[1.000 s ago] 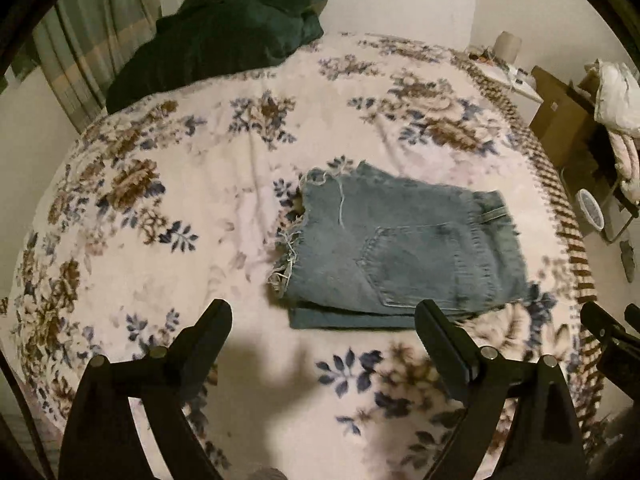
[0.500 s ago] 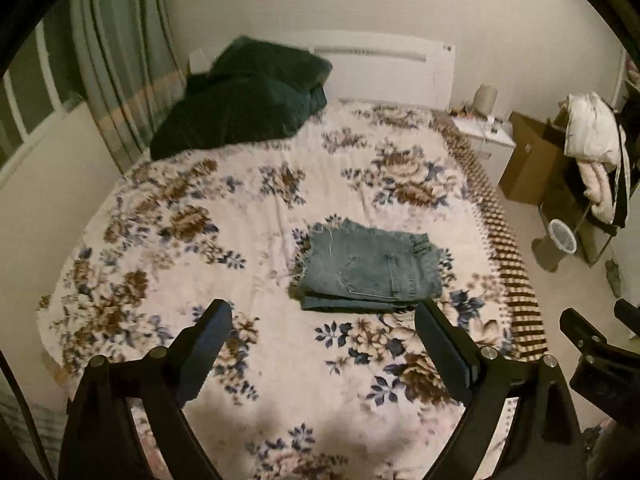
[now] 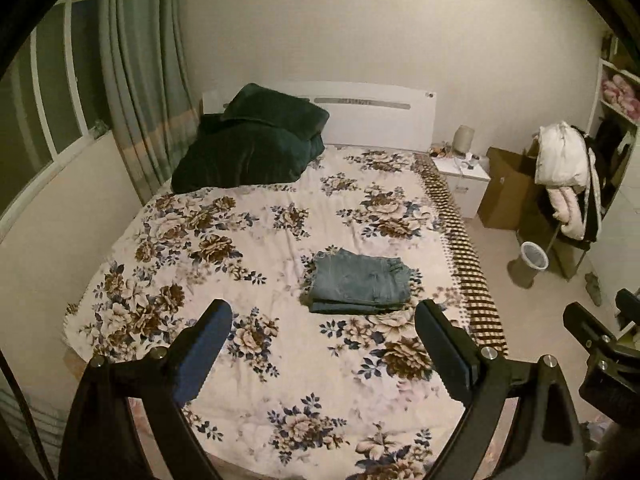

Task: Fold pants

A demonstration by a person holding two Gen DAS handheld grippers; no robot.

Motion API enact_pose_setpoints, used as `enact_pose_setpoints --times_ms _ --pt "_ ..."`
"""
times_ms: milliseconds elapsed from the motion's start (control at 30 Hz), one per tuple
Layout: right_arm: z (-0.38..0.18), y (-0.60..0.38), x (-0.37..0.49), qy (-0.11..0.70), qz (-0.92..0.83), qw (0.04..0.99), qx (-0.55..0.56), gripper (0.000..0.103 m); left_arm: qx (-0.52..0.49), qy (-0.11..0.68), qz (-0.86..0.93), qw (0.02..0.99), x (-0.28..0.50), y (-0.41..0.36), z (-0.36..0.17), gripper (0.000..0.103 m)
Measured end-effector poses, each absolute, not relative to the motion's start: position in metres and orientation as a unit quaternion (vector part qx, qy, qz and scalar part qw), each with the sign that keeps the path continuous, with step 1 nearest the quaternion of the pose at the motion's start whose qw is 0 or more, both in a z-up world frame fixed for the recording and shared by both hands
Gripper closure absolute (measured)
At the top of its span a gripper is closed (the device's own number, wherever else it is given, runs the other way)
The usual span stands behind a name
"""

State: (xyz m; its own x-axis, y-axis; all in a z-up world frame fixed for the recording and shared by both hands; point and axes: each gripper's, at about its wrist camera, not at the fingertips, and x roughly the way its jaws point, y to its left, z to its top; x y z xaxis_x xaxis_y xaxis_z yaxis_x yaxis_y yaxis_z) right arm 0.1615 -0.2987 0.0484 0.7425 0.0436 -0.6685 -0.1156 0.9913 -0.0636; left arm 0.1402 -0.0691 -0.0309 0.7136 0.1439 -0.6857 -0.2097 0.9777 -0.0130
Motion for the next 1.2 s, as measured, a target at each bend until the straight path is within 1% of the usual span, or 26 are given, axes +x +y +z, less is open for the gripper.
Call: enact_pose_setpoints --times_ms 200,300,467,533,567,633,867,1200 --pt "0.084 -0.294 0.118 0.337 0.044 0.939 -0.046 0.005 -0.044 0.36 0.088 0.928 0.11 -0.066 -0.016 0.009" --pt "0.091 -0.293 0.107 0.335 0.043 0.94 -0.041 0.005 -0.038 0.349 0.089 0.932 0.099 -0.065 -0.012 0.009" --pt "0.092 -0.291 0.115 0.339 0.042 0.939 -0.04 0.005 -0.041 0.344 0.093 0.933 0.095 -0.062 -0.015 0.009" --pt "0.089 -0.29 0.117 0.339 0.041 0.939 -0.041 0.004 -0.046 0.341 0.097 0.934 0.093 -0.062 -0.016 0.001" --pt "0.089 -0.288 0.117 0.336 0.041 0.94 -0.04 0.004 -0.048 0.339 0.096 0.935 0.094 -0.06 -0.019 0.0" --pt "0.083 -0.285 0.124 0.338 0.042 0.939 -0.041 0.002 -0.053 0.337 0.1 0.935 0.098 -0.056 -0.023 0.0" --pt "0.045 -0.28 0.163 0.34 0.035 0.938 -0.053 0.001 -0.041 0.342 0.127 0.93 0.128 -0.048 -0.049 0.0" --pt "-0.016 -0.267 0.242 0.357 0.013 0.931 -0.076 0.001 -0.02 0.383 0.135 0.914 0.185 -0.044 -0.101 0.0"
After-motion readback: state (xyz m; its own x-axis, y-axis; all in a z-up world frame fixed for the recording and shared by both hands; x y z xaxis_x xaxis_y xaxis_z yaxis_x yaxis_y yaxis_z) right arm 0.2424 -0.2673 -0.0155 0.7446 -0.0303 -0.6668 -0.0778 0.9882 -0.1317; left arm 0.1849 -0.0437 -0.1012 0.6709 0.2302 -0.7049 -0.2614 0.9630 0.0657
